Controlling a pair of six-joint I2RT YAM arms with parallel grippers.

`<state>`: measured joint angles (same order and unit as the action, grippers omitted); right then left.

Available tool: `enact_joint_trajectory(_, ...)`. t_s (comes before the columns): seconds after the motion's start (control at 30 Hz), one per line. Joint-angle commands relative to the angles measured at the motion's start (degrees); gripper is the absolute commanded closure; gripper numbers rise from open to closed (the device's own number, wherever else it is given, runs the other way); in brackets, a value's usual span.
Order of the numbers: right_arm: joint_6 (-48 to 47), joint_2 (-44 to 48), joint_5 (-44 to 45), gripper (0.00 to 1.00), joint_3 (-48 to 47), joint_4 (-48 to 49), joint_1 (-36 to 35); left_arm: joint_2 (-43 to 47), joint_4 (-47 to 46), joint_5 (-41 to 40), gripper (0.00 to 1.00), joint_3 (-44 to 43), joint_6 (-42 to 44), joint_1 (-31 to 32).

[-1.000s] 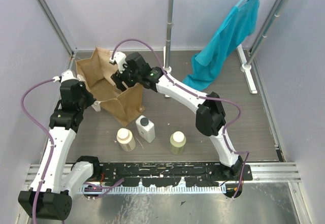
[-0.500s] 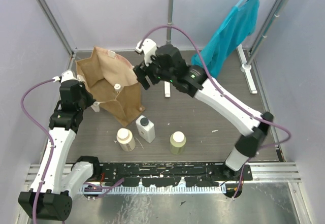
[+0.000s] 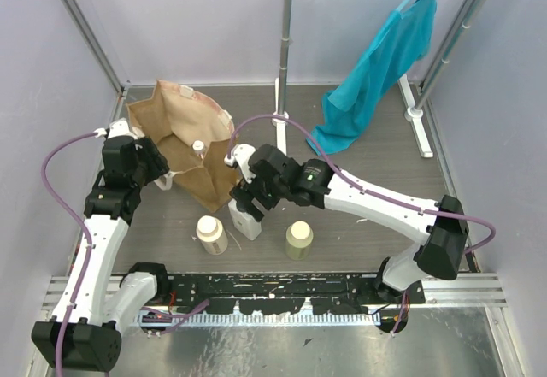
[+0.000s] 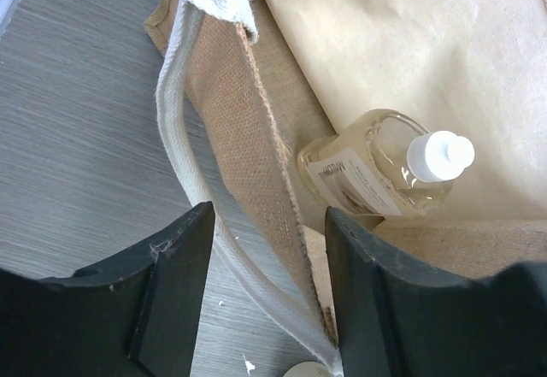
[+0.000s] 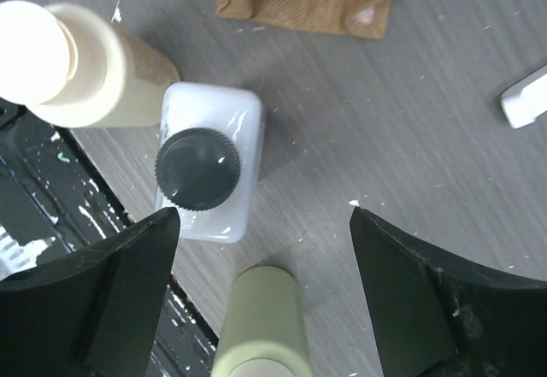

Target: Place the personal care products into the canvas bag

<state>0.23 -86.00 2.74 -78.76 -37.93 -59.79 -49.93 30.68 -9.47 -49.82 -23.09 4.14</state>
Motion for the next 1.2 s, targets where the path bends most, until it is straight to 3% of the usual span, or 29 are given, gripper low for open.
enact_joint_trajectory(0.0,3.7,-0.3,0.2,0.13,1.2,4.5,-1.9,-0.6,-0.2,1.3,0.35,-1.0,1.5,0.0)
enact_joint_trajectory(0.5,5.4,-7.1,-2.3,0.13,3.0,9.6,-3.4,-0.5,-0.3,1.2,0.28,-1.0,1.4,0.0)
enact_joint_trajectory(0.63,5.2,-8.3,-1.3,0.32,3.4,9.7,-3.6,-0.1,-0.3,0.9,0.28,-0.8,1.4,0.0)
enact_joint_trajectory(0.8,5.7,-8.7,0.3,0.86,2.0,8.3,-3.6,-0.2,-0.4,0.9,0.28,-0.5,1.3,0.0)
enact_joint_trajectory(0.87,5.8,-8.2,1.0,0.99,0.6,6.8,-3.6,-0.3,-0.3,1.1,0.29,-0.4,1.3,0.0)
enact_joint_trajectory(0.93,5.8,-7.3,2.2,0.99,-1.3,4.5,-3.6,-0.2,-0.4,1.3,0.34,-0.3,1.4,0.0)
enact_joint_trajectory(1.17,5.3,-3.9,5.9,0.99,-17.3,-6.1,-3.6,-0.3,-1.3,3.5,0.71,0.4,2.1,0.0)
